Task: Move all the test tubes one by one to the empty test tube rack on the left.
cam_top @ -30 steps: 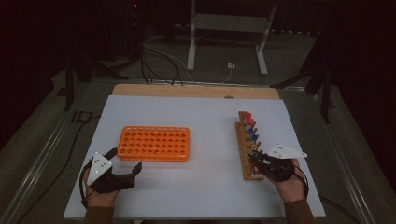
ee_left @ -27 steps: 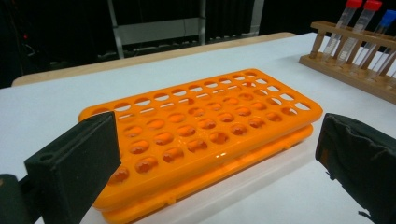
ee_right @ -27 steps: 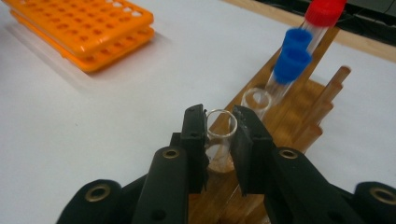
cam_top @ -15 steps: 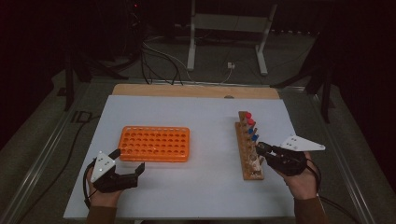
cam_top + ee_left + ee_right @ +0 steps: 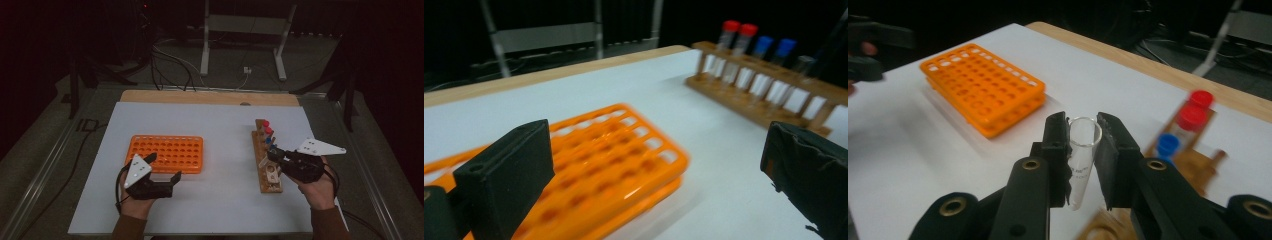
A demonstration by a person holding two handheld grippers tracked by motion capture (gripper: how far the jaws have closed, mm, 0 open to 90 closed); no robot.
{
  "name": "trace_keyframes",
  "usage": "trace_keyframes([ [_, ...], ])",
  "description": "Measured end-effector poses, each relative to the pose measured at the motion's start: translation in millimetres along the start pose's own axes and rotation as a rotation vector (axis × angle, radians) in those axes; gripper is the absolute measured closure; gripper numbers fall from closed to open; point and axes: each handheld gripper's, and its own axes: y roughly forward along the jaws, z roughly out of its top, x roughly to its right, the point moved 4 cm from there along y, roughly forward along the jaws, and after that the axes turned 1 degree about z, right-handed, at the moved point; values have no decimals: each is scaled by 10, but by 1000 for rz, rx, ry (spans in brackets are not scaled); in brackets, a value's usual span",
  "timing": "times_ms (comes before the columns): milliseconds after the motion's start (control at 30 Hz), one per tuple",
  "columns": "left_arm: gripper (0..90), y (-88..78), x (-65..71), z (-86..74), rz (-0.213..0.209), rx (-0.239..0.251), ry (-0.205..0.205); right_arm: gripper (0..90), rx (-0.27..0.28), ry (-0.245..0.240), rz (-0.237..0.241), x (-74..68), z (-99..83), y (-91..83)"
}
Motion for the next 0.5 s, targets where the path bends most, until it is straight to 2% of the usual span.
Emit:
trace_keyframes([
  [67, 28, 40, 33, 24, -10, 0, 10, 765, 4, -4, 18, -53, 34, 45],
  [100, 30, 148, 125, 86, -28, 2, 21, 765, 5, -6, 29, -88, 54, 76],
  [167, 35, 253, 215, 145, -48, 7, 31, 765, 5, -7, 42, -134, 78, 117],
  [200, 36, 253, 215, 145, -48, 7, 31, 766, 4, -8, 48, -154, 90, 142],
  [233, 36, 354, 310, 193, -70, 10, 46, 766, 7, -8, 56, -177, 105, 174],
  [267, 38, 354, 310, 193, -70, 10, 46, 766, 5, -5, 62, -193, 114, 193],
  [300, 39, 451, 406, 229, -91, 8, 60, 766, 3, -5, 69, -215, 126, 225],
  [500, 68, 719, 708, 310, -161, 17, 55, 765, -4, -5, 102, -320, 164, 356],
])
